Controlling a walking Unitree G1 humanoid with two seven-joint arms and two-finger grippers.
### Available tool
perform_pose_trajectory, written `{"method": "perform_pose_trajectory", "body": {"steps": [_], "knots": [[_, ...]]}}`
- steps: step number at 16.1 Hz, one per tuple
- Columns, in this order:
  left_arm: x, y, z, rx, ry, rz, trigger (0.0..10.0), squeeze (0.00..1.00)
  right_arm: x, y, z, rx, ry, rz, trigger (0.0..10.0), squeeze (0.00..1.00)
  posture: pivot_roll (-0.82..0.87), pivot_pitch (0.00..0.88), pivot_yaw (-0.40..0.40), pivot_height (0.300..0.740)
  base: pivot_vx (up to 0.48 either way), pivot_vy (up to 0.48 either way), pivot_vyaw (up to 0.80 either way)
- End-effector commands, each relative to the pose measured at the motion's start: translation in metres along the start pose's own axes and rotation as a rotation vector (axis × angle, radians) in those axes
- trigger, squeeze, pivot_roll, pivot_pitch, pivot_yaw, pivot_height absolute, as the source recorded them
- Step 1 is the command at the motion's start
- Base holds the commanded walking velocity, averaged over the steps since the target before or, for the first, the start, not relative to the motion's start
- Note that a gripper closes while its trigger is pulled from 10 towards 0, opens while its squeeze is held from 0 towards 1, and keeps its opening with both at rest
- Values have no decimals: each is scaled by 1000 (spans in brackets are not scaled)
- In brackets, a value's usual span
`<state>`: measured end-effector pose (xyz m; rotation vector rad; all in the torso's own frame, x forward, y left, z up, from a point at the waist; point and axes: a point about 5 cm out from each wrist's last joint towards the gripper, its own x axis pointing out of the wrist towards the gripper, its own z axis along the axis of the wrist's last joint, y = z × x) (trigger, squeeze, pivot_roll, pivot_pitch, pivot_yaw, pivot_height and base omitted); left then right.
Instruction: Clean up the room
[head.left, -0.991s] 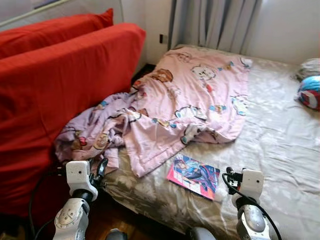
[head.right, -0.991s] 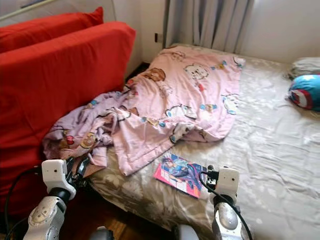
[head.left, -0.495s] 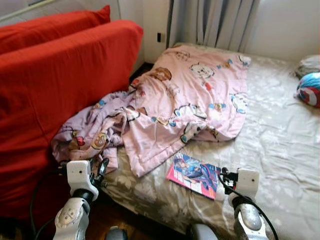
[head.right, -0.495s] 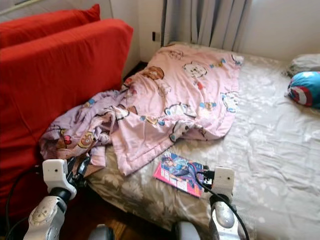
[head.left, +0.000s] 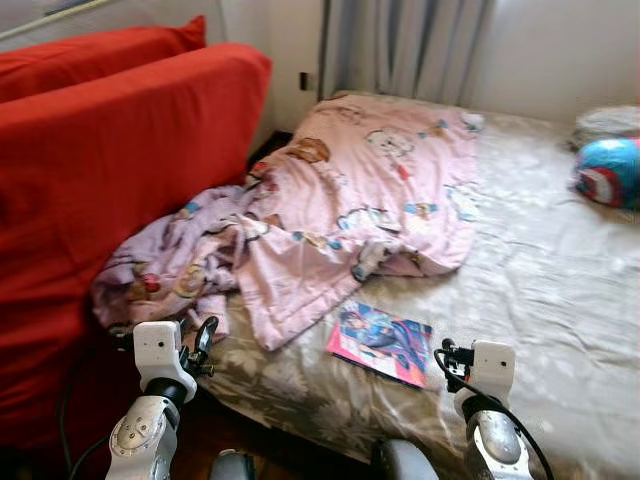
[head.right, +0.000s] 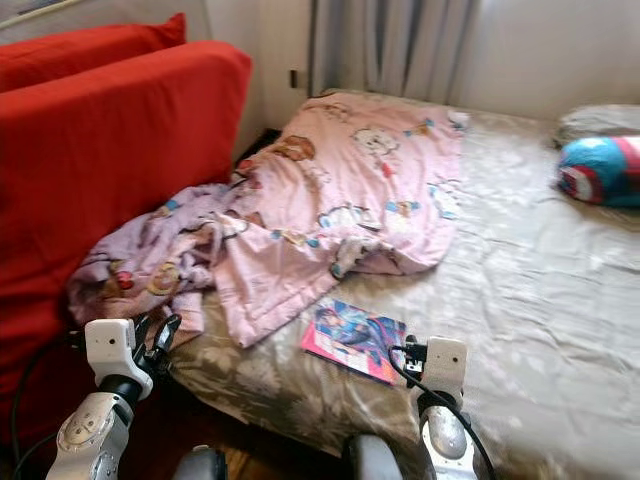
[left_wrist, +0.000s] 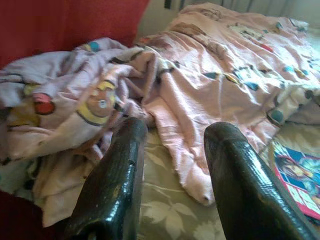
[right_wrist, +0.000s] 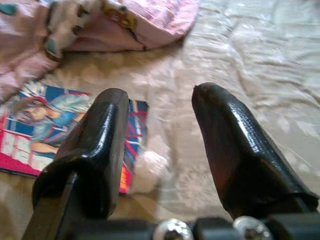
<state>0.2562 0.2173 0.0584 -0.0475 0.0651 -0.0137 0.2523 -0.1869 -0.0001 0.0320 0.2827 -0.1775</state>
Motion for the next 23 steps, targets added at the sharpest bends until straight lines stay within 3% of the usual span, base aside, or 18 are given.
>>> {"method": "perform_pose_trajectory", "body": {"steps": [1,8,13,15,23], "knots": [[0,-1,2,-8,-3,-11,10000,0,1,-3,-3,-12,27,-8,10000,0,30,60,-17,633,0,0,0],[0,-4,1,-10,15,-26,10000,0,14,7,-11,-101,173,38,10000,0,34,83,-5,633,0,0,0],[2,-6,2,-8,14,-38,10000,0,15,8,-13,-88,188,38,10000,0,35,87,0,633,0,0,0],[3,-9,2,-9,14,-46,10000,0,12,10,-19,-124,204,59,10000,0,37,81,1,633,244,0,0],[5,-10,4,-7,4,-54,10000,0,16,12,-13,-98,177,55,10000,0,39,75,0,633,267,0,0]]}}
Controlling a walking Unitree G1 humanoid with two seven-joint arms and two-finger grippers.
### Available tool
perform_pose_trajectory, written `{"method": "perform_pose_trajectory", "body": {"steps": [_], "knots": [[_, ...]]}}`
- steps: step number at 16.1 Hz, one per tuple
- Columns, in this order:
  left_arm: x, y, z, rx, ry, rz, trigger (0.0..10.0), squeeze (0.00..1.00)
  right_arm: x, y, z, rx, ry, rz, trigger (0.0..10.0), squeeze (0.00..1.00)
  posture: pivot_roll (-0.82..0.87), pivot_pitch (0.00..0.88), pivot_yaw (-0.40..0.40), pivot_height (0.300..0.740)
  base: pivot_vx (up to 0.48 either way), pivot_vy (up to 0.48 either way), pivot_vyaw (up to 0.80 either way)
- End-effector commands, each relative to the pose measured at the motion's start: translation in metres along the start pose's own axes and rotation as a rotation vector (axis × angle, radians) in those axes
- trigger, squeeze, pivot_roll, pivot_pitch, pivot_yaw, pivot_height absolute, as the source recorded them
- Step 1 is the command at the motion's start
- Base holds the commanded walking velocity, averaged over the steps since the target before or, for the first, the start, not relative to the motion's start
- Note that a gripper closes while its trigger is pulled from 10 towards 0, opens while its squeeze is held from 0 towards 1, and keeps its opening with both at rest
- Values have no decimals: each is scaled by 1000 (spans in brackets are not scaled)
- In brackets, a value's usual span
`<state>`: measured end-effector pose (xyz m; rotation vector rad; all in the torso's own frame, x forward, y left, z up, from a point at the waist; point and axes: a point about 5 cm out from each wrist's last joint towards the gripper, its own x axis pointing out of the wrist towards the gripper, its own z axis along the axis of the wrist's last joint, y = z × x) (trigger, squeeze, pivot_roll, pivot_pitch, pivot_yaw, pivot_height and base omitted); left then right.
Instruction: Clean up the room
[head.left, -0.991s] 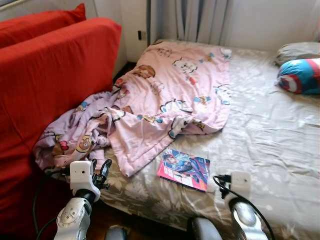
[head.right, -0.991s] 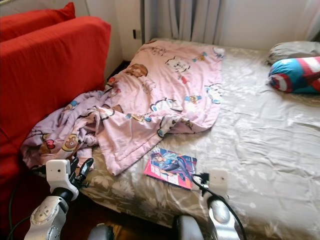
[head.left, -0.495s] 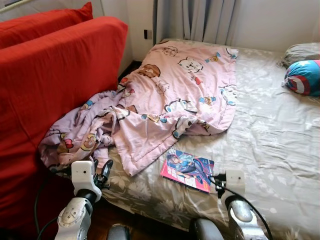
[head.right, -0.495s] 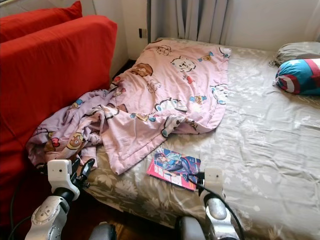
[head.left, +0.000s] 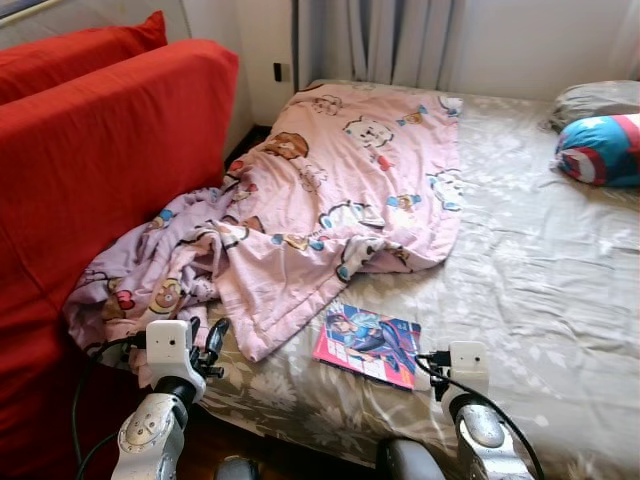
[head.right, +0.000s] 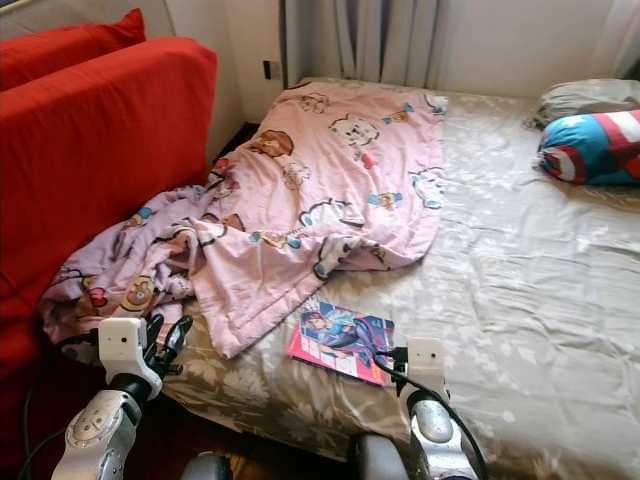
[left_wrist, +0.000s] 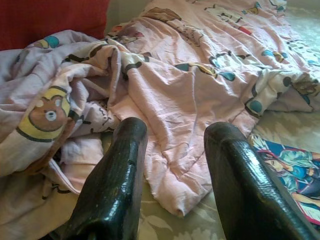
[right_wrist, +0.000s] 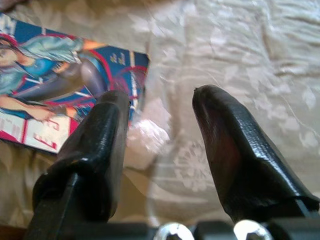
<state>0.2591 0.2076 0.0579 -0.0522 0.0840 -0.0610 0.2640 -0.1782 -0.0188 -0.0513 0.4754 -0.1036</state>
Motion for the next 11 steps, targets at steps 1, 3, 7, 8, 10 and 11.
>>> {"method": "perform_pose_trajectory", "body": {"steps": [1,3,7,8,10,11], "knots": [[2,0,5,-3,-17,-7,10000,0,1,1,4,17,-15,0,10000,0,37,75,0,633,277,0,0],[3,0,6,-4,-20,-8,10000,0,1,3,4,21,-21,13,10000,0,39,75,0,633,281,0,0],[3,-1,6,-5,-23,-8,10000,0,1,4,4,23,-23,21,10000,0,39,78,-4,633,285,0,0],[3,-1,6,-5,-24,-8,10000,0,1,4,4,22,-23,22,10000,0,39,78,-4,633,289,0,0],[3,-1,6,-5,-24,-9,10000,0,1,4,4,23,-24,25,10000,0,40,80,-4,633,287,0,0],[3,-1,7,-6,-24,-9,10000,0,1,4,4,22,-24,25,10000,0,40,78,-5,633,292,0,0]]}}
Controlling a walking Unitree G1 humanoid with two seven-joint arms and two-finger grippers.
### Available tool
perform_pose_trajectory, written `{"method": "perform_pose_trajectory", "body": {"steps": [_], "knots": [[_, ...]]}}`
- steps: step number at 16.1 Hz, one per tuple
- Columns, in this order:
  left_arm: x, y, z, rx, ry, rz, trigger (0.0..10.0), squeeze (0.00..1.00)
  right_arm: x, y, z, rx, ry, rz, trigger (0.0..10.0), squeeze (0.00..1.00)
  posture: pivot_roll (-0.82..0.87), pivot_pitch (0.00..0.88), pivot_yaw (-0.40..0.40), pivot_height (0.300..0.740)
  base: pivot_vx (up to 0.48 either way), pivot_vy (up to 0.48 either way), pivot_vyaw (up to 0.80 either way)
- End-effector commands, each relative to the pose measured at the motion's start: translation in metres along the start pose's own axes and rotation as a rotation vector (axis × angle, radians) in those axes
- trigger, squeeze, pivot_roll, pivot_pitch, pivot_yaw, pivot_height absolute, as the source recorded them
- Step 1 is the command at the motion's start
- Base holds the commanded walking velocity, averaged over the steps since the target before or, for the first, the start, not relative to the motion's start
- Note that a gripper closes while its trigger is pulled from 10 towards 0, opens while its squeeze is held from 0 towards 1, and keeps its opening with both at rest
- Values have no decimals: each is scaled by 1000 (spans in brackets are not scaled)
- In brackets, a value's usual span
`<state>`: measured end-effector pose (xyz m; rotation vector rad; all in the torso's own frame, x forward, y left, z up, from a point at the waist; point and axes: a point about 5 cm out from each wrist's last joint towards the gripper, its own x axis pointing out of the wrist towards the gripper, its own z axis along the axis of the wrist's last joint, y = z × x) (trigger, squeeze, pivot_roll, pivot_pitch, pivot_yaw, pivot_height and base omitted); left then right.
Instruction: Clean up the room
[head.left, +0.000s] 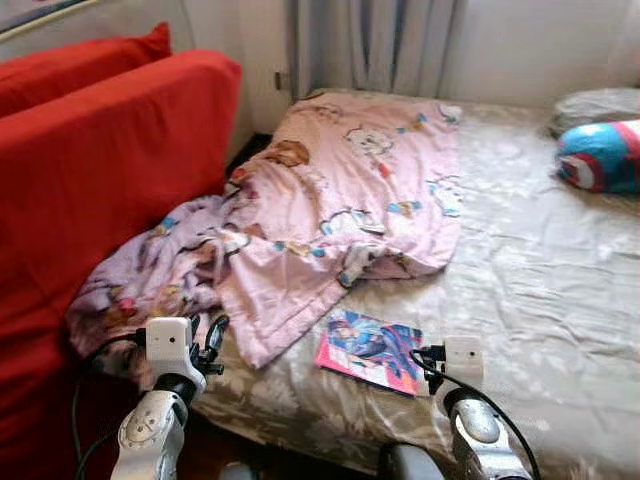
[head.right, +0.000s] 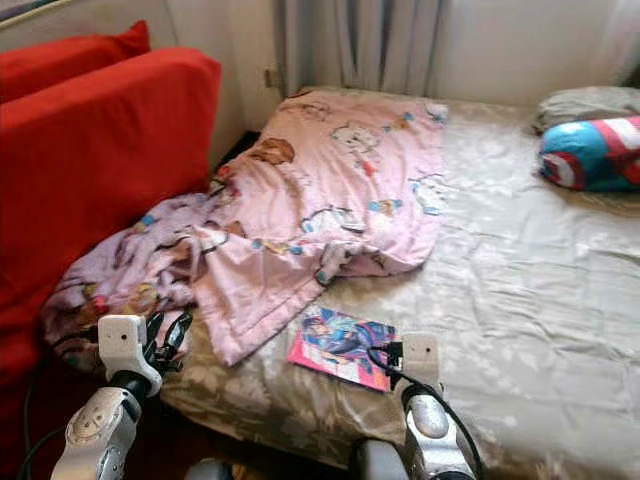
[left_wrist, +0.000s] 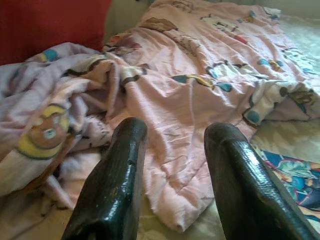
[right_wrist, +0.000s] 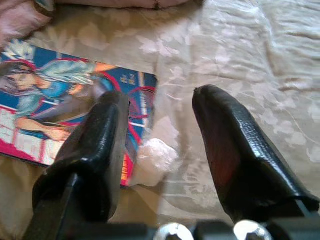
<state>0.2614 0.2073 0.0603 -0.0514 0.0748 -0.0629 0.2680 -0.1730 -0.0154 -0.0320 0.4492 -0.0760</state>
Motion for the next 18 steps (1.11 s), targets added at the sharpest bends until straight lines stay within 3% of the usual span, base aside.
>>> {"method": "perform_pose_trajectory", "body": {"steps": [1,18], "knots": [[1,-1,4,-7,-15,-8,10000,0,0,-1,-1,9,2,-5,10000,0,39,78,-3,633,289,0,0],[1,-2,4,-8,-16,-9,10000,0,1,1,1,9,2,2,10000,0,42,81,-4,633,303,0,0]]}}
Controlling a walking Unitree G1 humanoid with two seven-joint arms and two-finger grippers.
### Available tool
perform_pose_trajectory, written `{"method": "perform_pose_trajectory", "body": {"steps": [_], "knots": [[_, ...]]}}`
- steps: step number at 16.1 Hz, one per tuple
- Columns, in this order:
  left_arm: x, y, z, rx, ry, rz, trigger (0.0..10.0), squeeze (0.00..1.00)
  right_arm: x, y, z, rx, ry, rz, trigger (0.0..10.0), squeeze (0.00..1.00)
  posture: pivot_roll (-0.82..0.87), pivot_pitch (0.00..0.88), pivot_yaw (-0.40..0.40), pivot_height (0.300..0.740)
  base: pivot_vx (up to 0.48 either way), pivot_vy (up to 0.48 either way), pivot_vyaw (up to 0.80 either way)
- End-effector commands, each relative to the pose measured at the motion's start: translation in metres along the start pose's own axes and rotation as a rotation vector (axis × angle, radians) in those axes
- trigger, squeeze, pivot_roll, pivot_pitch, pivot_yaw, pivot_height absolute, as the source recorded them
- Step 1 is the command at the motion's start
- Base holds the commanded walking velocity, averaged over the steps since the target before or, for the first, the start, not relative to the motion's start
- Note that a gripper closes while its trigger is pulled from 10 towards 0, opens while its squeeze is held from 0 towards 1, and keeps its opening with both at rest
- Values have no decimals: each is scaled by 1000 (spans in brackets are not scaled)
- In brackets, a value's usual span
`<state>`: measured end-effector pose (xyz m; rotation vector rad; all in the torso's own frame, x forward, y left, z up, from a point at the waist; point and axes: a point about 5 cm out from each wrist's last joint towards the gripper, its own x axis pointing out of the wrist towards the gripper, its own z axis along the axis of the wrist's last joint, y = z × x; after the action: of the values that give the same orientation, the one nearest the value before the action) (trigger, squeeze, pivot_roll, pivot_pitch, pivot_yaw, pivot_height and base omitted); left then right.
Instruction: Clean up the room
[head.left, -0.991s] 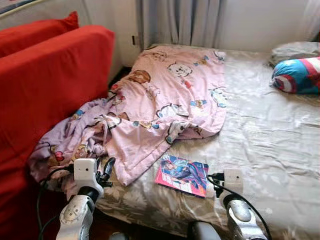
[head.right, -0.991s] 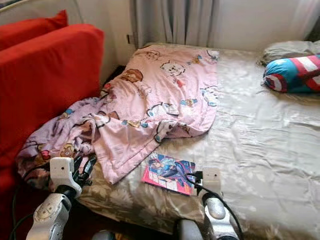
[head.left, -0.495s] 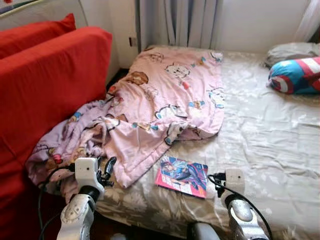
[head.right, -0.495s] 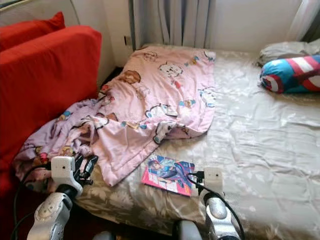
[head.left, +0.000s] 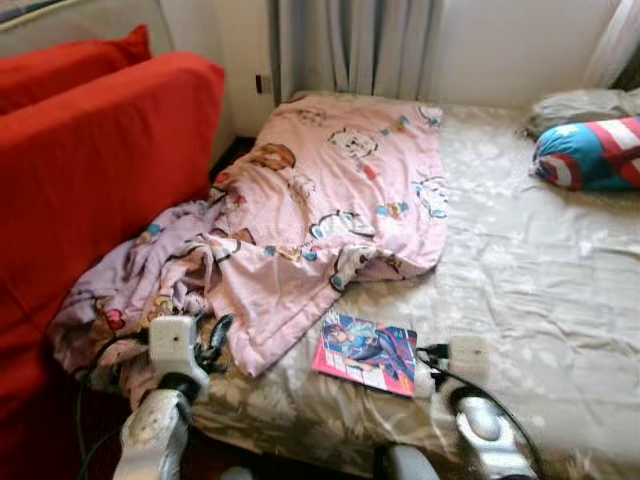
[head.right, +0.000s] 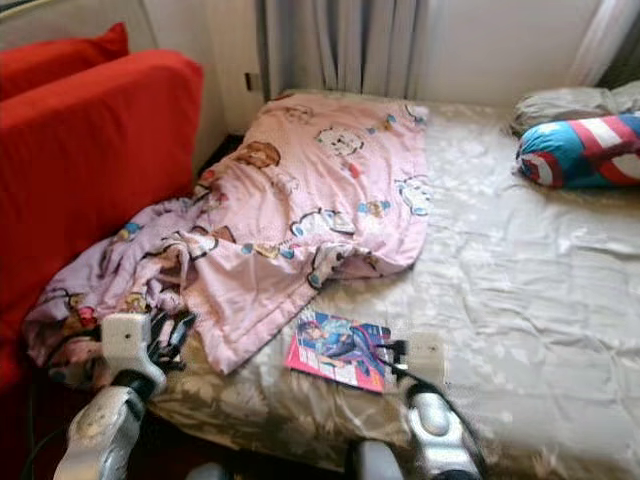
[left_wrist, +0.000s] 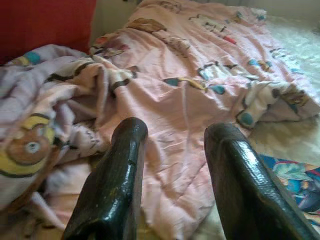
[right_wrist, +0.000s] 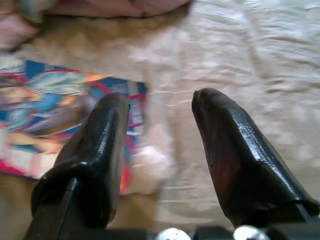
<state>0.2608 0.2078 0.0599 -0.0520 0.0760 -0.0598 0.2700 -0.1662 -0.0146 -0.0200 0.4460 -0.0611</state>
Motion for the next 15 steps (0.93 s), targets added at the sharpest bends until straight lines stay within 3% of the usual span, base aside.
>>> {"method": "perform_pose_trajectory", "body": {"steps": [1,9,15], "knots": [[2,-3,4,-8,-17,-12,10000,0,0,-6,-1,0,6,-15,10000,0,42,81,-4,633,326,0,0],[1,-2,5,-5,-18,-12,10000,0,0,-5,-2,1,10,-17,10000,0,44,82,-2,633,329,0,0],[0,-2,5,-2,-13,-16,10000,0,6,-12,5,-78,37,-12,10000,0,50,94,6,633,0,0,0]]}}
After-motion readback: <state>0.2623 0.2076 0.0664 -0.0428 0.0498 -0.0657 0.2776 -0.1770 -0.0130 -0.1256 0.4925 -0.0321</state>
